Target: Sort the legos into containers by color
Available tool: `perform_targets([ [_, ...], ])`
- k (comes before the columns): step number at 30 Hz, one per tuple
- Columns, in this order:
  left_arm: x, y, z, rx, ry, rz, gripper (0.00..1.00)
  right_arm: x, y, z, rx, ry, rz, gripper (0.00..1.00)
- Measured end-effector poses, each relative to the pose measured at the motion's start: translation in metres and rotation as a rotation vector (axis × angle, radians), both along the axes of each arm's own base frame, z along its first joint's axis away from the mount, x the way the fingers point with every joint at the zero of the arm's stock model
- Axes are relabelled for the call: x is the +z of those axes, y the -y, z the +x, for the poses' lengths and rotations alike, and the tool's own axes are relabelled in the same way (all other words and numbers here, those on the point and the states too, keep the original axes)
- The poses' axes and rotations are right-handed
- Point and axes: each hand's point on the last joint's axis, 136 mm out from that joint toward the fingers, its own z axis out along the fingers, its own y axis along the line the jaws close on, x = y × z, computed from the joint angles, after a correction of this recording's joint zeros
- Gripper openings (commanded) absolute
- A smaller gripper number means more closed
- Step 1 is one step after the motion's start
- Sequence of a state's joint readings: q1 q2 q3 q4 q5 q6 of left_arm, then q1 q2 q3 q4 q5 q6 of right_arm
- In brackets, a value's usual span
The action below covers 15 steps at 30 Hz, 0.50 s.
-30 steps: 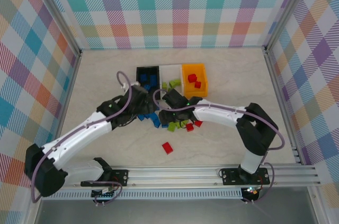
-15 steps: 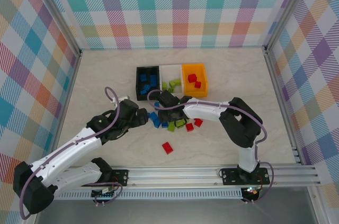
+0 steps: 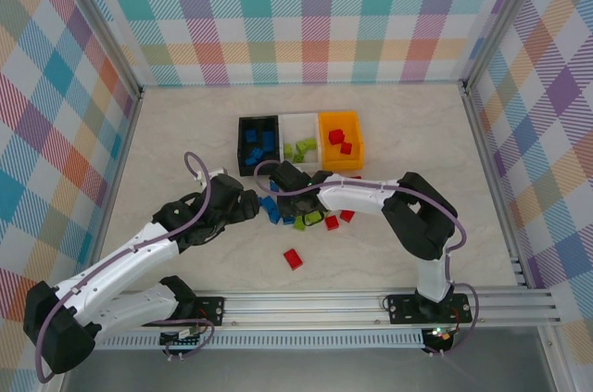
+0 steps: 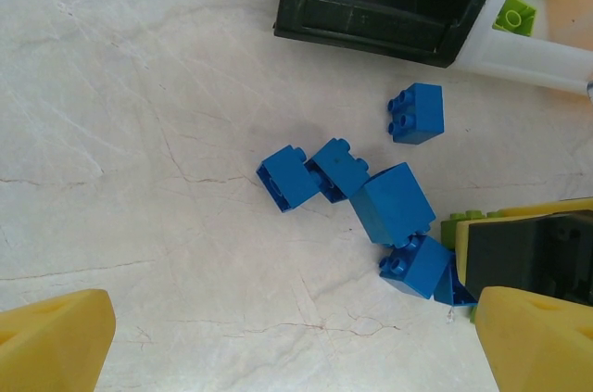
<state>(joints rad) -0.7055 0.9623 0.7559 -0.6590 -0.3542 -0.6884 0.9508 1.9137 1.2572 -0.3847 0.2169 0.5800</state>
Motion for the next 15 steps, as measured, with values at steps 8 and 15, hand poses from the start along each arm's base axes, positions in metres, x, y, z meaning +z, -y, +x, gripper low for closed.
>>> perform_targets([
  [8,0.001,-0.001,0.0,0.003,0.005,0.002,1.0,0.049,0.004,0.01,0.001,0.114,0.042,0.35],
  [15,0.008,-0.001,-0.005,-0.01,0.013,-0.026,1.0,0.144,0.016,0.061,-0.055,0.289,0.165,0.35],
])
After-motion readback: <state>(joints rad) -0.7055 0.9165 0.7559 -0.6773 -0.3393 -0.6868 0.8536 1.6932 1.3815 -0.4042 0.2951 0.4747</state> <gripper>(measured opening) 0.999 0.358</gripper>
